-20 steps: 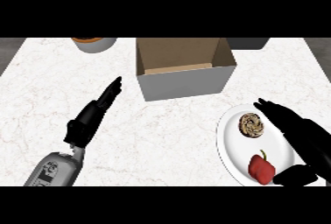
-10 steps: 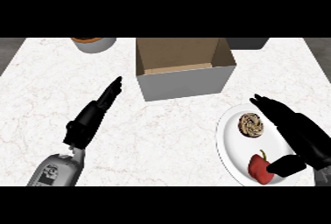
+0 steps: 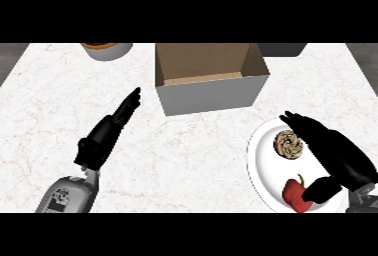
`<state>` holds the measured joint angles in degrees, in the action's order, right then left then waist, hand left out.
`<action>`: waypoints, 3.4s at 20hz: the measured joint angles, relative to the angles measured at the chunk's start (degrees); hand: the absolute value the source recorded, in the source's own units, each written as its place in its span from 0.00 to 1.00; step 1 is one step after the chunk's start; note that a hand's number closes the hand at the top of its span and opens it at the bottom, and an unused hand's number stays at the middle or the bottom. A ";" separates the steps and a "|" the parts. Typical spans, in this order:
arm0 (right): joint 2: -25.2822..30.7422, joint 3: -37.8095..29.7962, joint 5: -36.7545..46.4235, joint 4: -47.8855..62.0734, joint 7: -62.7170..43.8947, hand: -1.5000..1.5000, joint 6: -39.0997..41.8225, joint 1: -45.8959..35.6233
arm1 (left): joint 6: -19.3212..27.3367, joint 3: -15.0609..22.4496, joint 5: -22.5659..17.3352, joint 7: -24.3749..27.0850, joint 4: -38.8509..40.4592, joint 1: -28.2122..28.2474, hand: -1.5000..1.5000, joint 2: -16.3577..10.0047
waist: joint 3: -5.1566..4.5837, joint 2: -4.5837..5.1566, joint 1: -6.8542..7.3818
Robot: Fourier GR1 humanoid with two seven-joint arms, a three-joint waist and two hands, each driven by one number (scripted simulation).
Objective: Pick the cupcake from the plate and place it in the cardboard box
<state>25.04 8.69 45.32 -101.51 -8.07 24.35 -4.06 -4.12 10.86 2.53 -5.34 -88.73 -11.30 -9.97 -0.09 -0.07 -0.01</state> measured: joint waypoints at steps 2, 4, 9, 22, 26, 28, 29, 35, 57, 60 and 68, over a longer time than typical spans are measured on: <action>-0.47 -0.42 0.89 2.03 0.65 0.00 0.60 -1.35 | -1.05 -0.88 -0.06 -0.23 -0.13 -0.14 0.50 -0.13 | -0.04 -0.02 0.04; -1.16 -0.50 2.04 2.69 1.09 0.00 0.85 -1.30 | -1.48 -1.44 0.27 -0.49 -1.05 0.34 0.50 0.19 | -0.11 -0.06 0.04; -2.17 -0.58 4.93 6.30 4.01 0.00 -0.56 -1.39 | -2.59 -2.40 1.19 1.01 -0.51 1.77 0.50 0.65 | -0.40 -0.23 0.04; -5.20 -1.27 11.97 17.49 7.65 1.00 -5.52 -5.27 | -3.78 -3.90 3.14 0.98 0.40 0.61 0.50 2.76 | -0.21 -0.13 0.10; -5.93 -0.45 14.61 17.94 8.79 1.00 -7.49 -4.62 | -4.38 -4.65 3.71 2.59 1.75 0.75 0.50 3.07 | -0.26 -0.21 0.04; -5.96 -0.65 15.59 18.58 9.75 1.00 -8.44 -5.13 | -4.14 -4.57 4.23 1.74 1.46 0.29 0.50 3.69 | -0.23 -0.21 0.04; -5.82 -1.06 15.73 19.09 10.82 1.00 -9.30 -5.45 | -4.15 -4.71 4.43 1.74 1.80 0.09 0.50 3.82 | -0.18 -0.18 0.04; -10.30 2.50 20.41 15.74 7.72 1.00 -11.95 -6.29 | -5.01 -5.35 4.34 0.87 1.07 0.06 0.50 3.93 | -0.11 -0.16 0.04; -24.95 39.73 20.78 -16.95 -38.41 1.00 -4.38 -21.10 | -5.62 -5.90 4.54 -0.50 0.67 -0.54 0.50 4.60 | 0.05 -0.15 0.04; -24.95 38.80 18.73 -21.04 -43.55 1.00 -3.22 -25.22 | -5.47 -5.59 5.01 0.00 1.20 -0.31 0.50 4.97 | 0.04 -0.13 0.11; -24.70 31.41 13.73 -21.31 -48.39 1.00 -4.14 -34.13 | -6.18 -6.47 4.80 0.24 0.94 -0.44 0.50 4.47 | 0.04 -0.07 0.26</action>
<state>0.34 40.10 59.05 -122.82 -56.46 20.21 -38.19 -10.30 4.39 7.33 -5.10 -87.78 -11.74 -5.50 -0.05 -0.15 0.24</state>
